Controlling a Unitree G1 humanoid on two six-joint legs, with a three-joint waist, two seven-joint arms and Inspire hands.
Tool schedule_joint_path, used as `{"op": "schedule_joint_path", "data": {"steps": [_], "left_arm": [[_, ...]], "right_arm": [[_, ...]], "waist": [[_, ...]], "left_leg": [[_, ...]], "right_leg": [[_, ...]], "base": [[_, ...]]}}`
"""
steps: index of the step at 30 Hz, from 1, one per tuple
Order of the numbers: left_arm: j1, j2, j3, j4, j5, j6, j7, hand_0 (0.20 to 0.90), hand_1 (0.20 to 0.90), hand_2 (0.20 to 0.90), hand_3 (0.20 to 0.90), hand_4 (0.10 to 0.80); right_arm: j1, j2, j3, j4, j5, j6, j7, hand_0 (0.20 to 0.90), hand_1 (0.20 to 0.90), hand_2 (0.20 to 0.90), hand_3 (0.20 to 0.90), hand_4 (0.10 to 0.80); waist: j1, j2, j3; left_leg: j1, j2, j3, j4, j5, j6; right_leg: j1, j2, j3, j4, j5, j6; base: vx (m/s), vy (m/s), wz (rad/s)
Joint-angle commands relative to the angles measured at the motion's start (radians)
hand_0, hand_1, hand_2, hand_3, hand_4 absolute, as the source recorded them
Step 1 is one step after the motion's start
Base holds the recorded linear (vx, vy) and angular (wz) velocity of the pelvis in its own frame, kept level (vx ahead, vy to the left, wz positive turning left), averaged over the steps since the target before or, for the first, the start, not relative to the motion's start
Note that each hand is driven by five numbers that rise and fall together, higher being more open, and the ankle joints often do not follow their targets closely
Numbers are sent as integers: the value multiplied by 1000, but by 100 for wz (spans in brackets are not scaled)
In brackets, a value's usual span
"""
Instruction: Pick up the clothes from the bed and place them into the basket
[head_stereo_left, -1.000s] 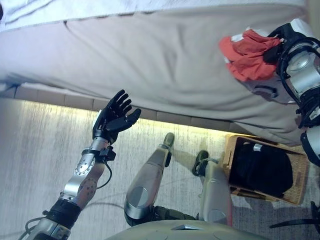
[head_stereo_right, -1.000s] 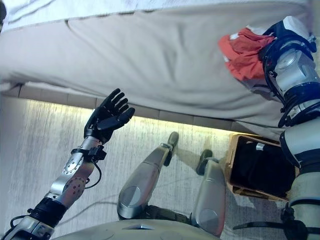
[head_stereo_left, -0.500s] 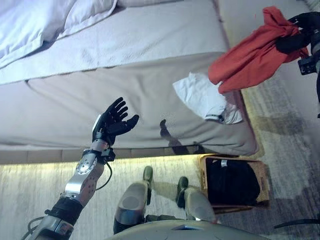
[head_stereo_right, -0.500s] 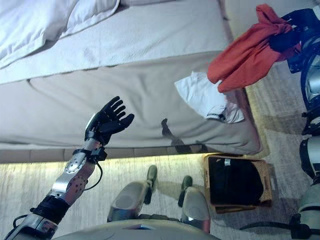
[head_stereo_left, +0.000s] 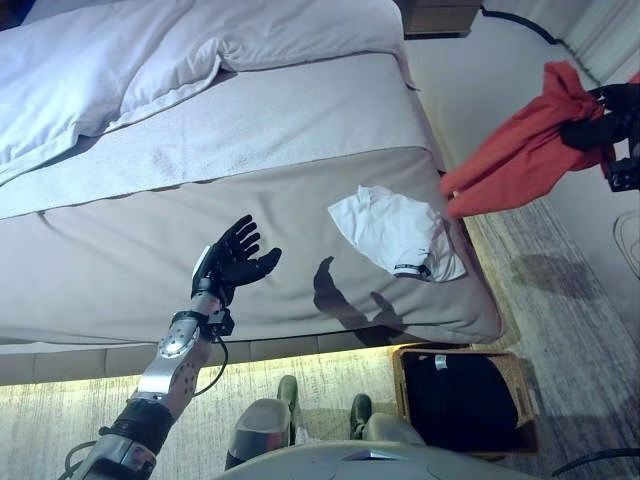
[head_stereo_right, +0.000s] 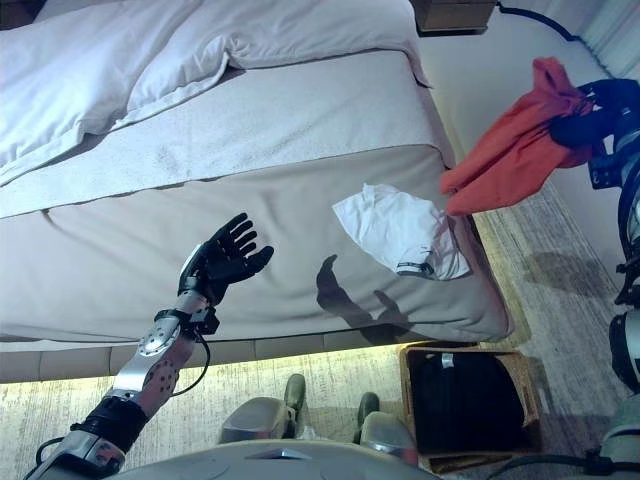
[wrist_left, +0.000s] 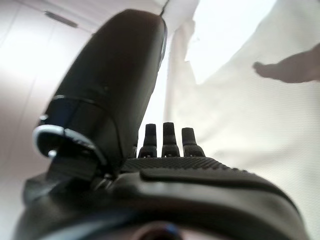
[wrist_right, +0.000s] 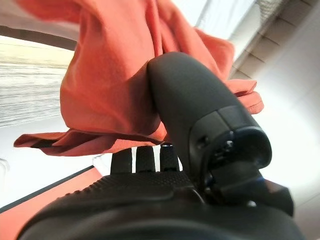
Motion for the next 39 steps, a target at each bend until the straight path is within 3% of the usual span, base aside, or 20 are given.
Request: {"op": "schedule_joint_path", "data": {"steps": [1, 6, 12, 23, 39], "left_arm": [[-26, -24, -21, 30, 62, -69, -16, 900, 900, 900, 900, 800], [-59, -40, -2, 65, 101, -55, 7, 900, 900, 900, 900, 800], [-64, -60, 16, 62, 137, -38, 22, 900, 900, 900, 900, 800], [-77, -78, -20, 23, 151, 6, 26, 900, 900, 900, 900, 800], [-119, -56, -60, 32, 123, -25, -8, 900, 900, 900, 900, 800]], "right_arm": [[112, 2, -51, -103, -57, -25, -93, 300, 300, 300, 200, 100], [394, 144, -162, -262, -174, 14, -152, 300, 300, 300, 200, 100], [617, 251, -253, -336, -214, -22, -169, 300, 300, 300, 200, 100], [624, 292, -207, -198, -212, -26, -124, 300, 300, 300, 200, 100], [495, 281, -140, 70, -227, -42, -184, 300, 300, 300, 200, 100]], "waist": [[-73, -4, -187], [-154, 10, -179], [-220, 28, -168], [-233, 51, -150], [-209, 104, -100]], "left_leg": [[-11, 35, 47, -19, -94, -9], [9, 46, 111, -32, -104, 1], [14, 59, 190, -19, -114, 5], [12, 62, 257, -3, -126, -4], [-29, 51, 235, 13, -128, -10]], "right_leg": [[-88, 25, 67, 37, 24, 10], [-106, 42, 137, 27, 40, 21], [-134, 57, 164, 40, 45, 29], [-144, 50, 149, 15, 64, 37], [-176, 44, 136, 22, 58, 37]], "base": [[-69, 19, -27], [-53, 12, -39], [-44, -7, -46], [-25, -46, -25], [-44, -36, 1]]}}
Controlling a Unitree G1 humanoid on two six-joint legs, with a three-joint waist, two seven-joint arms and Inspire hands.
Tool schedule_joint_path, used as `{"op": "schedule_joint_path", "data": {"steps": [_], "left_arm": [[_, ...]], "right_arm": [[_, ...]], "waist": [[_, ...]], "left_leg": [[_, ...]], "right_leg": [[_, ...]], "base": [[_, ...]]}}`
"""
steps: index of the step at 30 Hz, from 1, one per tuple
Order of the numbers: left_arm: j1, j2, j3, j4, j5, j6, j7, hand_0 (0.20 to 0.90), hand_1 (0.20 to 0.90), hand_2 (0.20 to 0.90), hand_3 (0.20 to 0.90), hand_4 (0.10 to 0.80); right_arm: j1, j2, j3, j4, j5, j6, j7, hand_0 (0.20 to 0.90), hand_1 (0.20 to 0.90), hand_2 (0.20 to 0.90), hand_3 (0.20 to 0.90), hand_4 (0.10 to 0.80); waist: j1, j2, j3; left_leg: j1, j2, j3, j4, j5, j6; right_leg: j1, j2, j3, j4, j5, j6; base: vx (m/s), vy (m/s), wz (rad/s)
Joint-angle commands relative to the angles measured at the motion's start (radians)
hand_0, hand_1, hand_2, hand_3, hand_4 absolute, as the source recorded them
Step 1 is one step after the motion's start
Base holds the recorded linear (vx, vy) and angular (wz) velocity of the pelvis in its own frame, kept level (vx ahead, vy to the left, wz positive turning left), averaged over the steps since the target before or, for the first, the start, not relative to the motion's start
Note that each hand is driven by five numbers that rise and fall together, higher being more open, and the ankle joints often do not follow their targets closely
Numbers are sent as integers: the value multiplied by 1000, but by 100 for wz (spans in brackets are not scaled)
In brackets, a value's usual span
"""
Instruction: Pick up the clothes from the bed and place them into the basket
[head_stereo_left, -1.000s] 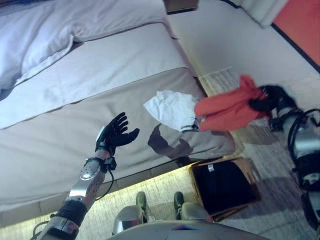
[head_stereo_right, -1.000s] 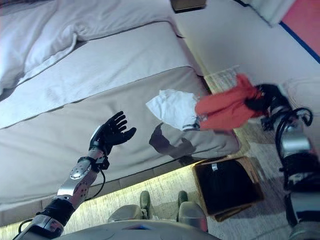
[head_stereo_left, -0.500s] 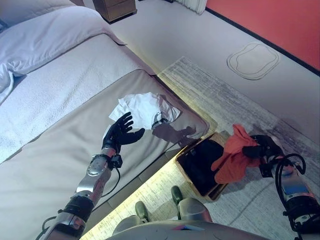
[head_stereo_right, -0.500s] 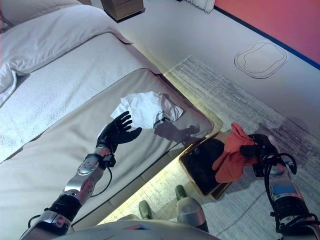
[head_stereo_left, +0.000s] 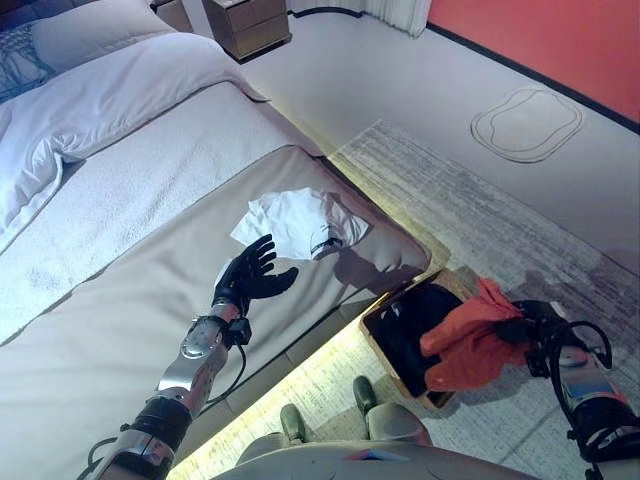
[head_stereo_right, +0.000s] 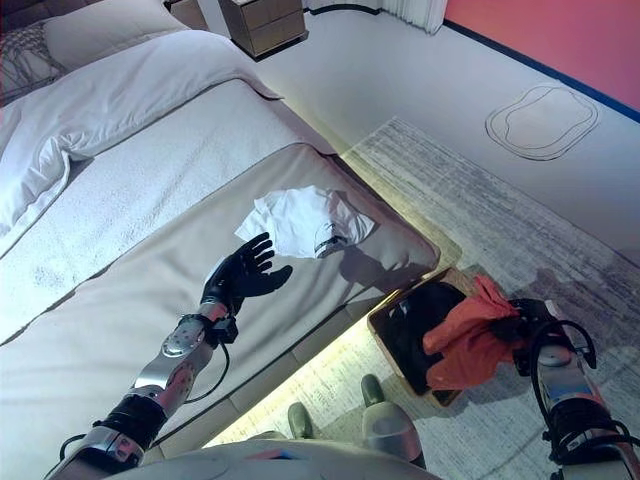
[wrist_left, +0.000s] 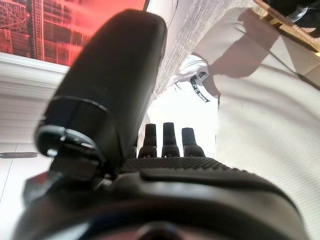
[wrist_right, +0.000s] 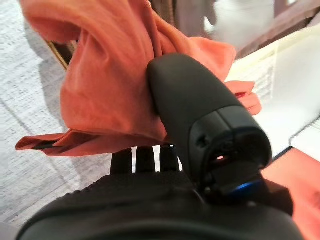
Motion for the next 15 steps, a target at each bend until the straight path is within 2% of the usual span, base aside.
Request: {"op": "schedule_joint_path", "data": {"steps": [1, 6, 12, 13, 14, 15], "left_arm": [[-91, 20, -18, -16, -6, -113, -24, 900, 900, 900, 900, 800], [-91, 27, -11, -37, -11, -124, -29, 900, 900, 900, 900, 800], [-85, 25, -8, -40, -18, -130, -44, 900, 900, 900, 900, 800], [-86, 22, -10, -38, -18, -134, -46, 900, 900, 900, 900, 800], [-86, 21, -12, -40, -17, -135, -46, 900, 900, 900, 900, 800], [-87, 19, -14, -37, -15, -142, -47, 900, 900, 900, 900, 800]], "right_arm": [[-172, -70, -7, 53, -35, -79, -69, 300, 300, 300, 200, 100], [-177, -82, -5, 67, -55, -99, -93, 300, 300, 300, 200, 100], [-187, -109, -14, 77, -84, -108, -95, 300, 300, 300, 200, 100], [-191, -113, -14, 82, -87, -104, -96, 467, 467, 467, 395, 295], [-195, -115, -13, 88, -91, -98, -100, 768, 768, 768, 746, 646], [-202, -118, -10, 98, -93, -96, -105, 900, 900, 900, 900, 800]], "waist": [[28, 19, -2], [18, 55, 15], [13, 77, 22], [13, 79, 22], [14, 80, 22], [15, 82, 21]], "left_leg": [[-31, -10, -6, 97, -152, 16], [-29, -16, -1, 90, -148, 15], [-26, -21, 1, 83, -146, 13], [-26, -21, 0, 80, -145, 12], [-25, -21, -1, 77, -144, 12], [-24, -21, -3, 72, -142, 11]], "right_leg": [[-80, -22, -59, 128, -56, 24], [-82, -27, -58, 122, -56, 25], [-79, -31, -54, 112, -56, 28], [-78, -31, -52, 108, -55, 29], [-77, -32, -52, 106, -55, 29], [-76, -31, -51, 104, -55, 29]], "base": [[-42, -2, -1], [-19, 0, 0], [0, 0, 0], [0, 0, 0], [0, 0, 0], [0, 0, 0]]}}
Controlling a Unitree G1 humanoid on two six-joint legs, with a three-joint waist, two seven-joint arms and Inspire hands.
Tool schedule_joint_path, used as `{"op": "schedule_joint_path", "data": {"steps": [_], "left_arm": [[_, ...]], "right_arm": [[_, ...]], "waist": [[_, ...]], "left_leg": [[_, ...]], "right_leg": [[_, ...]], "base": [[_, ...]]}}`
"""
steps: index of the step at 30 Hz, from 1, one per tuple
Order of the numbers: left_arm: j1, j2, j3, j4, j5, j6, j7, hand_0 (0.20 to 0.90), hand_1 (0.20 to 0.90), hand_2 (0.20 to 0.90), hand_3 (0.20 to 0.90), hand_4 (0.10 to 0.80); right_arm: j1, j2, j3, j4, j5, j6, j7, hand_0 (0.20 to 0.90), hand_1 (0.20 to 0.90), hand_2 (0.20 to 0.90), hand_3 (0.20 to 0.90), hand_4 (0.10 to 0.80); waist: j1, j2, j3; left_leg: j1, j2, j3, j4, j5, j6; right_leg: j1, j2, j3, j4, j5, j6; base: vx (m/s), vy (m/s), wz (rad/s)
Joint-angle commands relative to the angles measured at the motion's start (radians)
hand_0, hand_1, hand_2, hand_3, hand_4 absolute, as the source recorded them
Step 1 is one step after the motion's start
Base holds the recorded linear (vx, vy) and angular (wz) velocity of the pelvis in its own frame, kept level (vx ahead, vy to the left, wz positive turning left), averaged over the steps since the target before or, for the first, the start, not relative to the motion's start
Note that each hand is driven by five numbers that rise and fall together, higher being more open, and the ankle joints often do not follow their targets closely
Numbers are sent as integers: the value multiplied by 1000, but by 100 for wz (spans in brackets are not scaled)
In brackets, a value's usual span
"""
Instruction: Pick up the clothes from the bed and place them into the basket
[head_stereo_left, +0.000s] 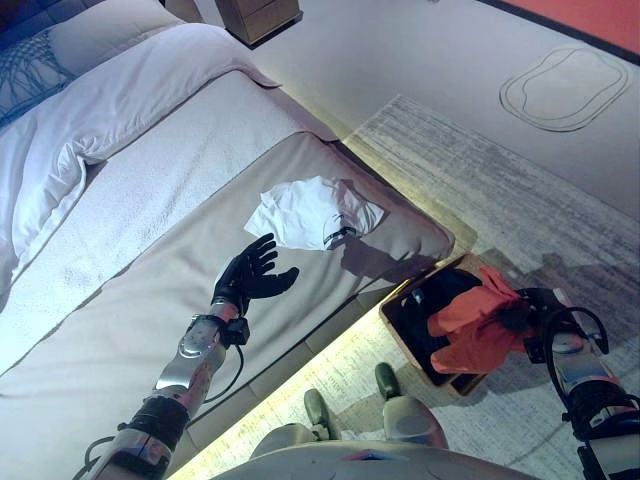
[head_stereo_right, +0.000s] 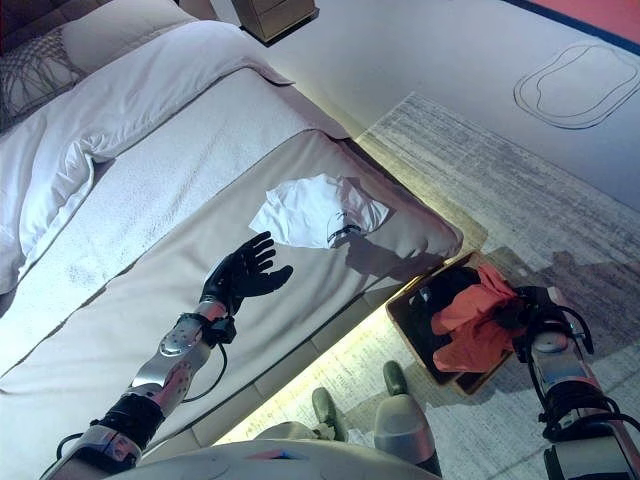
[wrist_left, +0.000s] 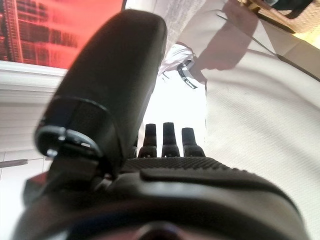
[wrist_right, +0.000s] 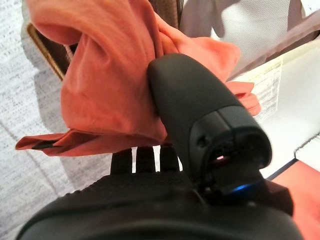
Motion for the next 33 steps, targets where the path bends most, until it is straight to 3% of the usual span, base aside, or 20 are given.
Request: {"op": "schedule_joint_path", "data": {"steps": [1, 14, 26, 33], "left_arm": [[-85, 7, -18, -36, -11, -133, -13, 900, 900, 900, 900, 800], [-76, 20, -18, -36, -28, -139, -10, 900, 900, 900, 900, 800], [-43, 4, 11, -43, -17, -134, -4, 900, 900, 900, 900, 800], [-35, -10, 23, -35, -7, -118, 22, 900, 900, 900, 900, 800]], "right_arm": [[-128, -112, -22, 45, -43, -59, -63, 900, 900, 900, 900, 800], [-112, -103, -5, 51, -81, -53, -71, 900, 900, 900, 900, 800], [-64, -65, 52, -180, -152, -5, -101, 900, 900, 900, 900, 800], [-137, -42, 109, -289, -174, -20, -101, 900, 900, 900, 900, 800]], "waist": [[16, -35, -25], [37, -51, -34], [65, -94, -28], [109, -119, -13]], "left_leg": [[0, -19, -5, 73, -148, 13], [6, -12, -38, 52, -135, 4], [-1, -8, -81, 55, -129, 2], [-15, -14, -130, 77, -131, 0]], "right_leg": [[-52, -30, -50, 105, -69, 28], [-37, -27, -64, 96, -71, 21], [-28, -29, -80, 97, -72, 15], [-13, -37, -107, 98, -78, 3]], "base": [[0, 0, 0], [11, -10, 2], [14, -22, 7], [27, -18, 16]]}}
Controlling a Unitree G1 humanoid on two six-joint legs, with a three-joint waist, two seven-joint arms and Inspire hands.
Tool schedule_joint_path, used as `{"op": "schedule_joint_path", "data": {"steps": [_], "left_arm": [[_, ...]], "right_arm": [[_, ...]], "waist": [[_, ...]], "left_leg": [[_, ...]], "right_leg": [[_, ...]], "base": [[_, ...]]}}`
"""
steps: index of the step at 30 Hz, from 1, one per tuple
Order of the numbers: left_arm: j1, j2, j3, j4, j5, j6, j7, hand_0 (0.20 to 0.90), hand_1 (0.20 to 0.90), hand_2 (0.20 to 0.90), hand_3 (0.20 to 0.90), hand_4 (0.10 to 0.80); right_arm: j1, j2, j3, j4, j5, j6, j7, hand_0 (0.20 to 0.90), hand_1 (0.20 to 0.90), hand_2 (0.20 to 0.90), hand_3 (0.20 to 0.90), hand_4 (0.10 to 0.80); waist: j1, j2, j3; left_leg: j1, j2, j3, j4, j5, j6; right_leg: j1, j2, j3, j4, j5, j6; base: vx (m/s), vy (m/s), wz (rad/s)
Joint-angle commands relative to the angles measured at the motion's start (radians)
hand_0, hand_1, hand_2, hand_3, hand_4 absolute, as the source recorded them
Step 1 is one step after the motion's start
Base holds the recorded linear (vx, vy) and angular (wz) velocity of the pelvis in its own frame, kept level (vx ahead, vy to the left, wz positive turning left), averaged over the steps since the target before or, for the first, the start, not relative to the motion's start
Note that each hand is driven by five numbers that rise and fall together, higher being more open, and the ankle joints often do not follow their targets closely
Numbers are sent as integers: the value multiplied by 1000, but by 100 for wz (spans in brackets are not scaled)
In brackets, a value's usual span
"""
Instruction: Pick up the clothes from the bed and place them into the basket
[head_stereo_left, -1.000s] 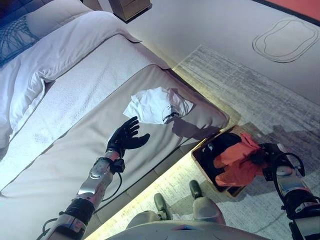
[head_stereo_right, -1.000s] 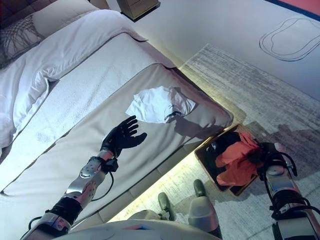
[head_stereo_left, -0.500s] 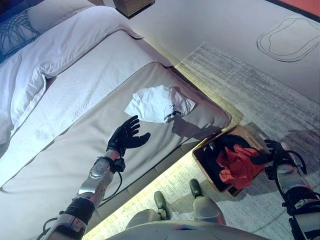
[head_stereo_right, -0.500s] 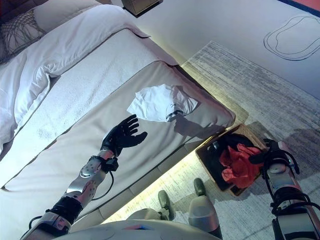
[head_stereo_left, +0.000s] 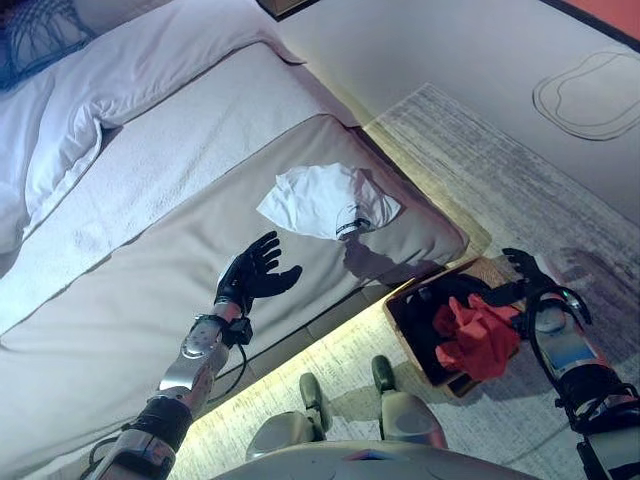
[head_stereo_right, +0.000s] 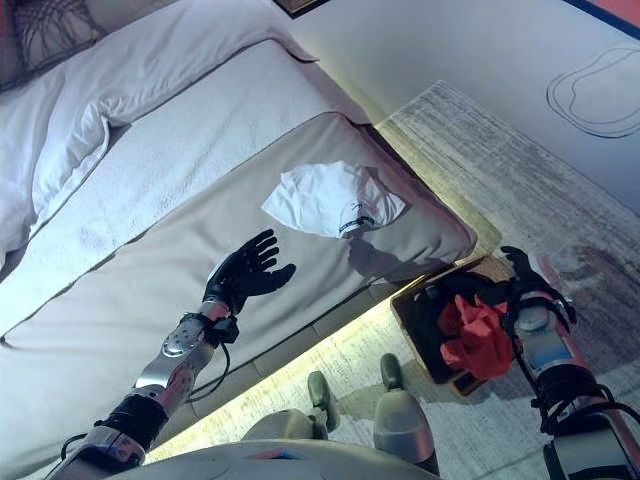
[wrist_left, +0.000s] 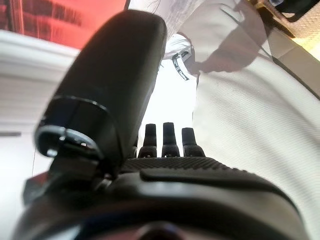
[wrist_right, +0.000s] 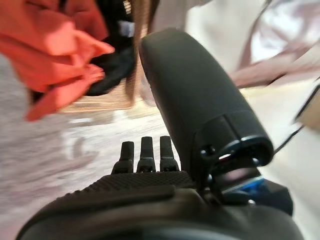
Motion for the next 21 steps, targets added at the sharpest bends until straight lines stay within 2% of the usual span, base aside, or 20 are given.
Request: {"op": "schedule_joint_path", "data": {"steps": [1, 6, 10, 16, 21], "left_arm": [[-41, 19, 20, -32, 0, -98, 23, 900, 900, 900, 900, 800], [-68, 25, 17, -5, -14, -75, 41, 900, 900, 900, 900, 800], [-108, 42, 11, 7, -9, -95, 51, 900, 900, 900, 900, 800], [-102, 63, -1, -1, -3, -119, 26, 900, 900, 900, 900, 800], [-71, 86, 1, -54, -36, -174, 8, 900, 900, 900, 900, 800]], "right_arm": [[-117, -38, 21, -63, -43, -50, -54, 900, 900, 900, 900, 800], [-308, -54, 102, -74, -54, -26, -48, 900, 900, 900, 900, 800], [-507, -101, 191, -12, -34, -24, -43, 900, 900, 900, 900, 800], [-658, -145, 253, 102, 2, -44, -53, 900, 900, 900, 900, 800], [-774, -183, 296, 177, 21, -36, -81, 900, 900, 900, 900, 800]], "waist": [[43, -72, -55], [88, -80, -22], [136, -79, 60], [183, -66, 130], [223, -34, 193]], "left_leg": [[3, -18, -47, 75, -154, 10], [-49, -26, -79, 143, -164, 3], [-161, -34, -120, 321, -196, -2], [-263, -37, -156, 481, -220, 0], [-387, -75, -195, 616, -210, 11]], "right_leg": [[-32, -37, -36, 101, -80, 2], [-54, -46, -81, 151, -109, -20], [-118, -65, -151, 282, -162, -59], [-185, -88, -202, 428, -224, -92], [-293, -103, -218, 585, -270, -116]], "base": [[49, -7, 27], [-17, 3, 24], [-121, 1, 34], [-8, -20, 36], [-4, -7, 32]]}}
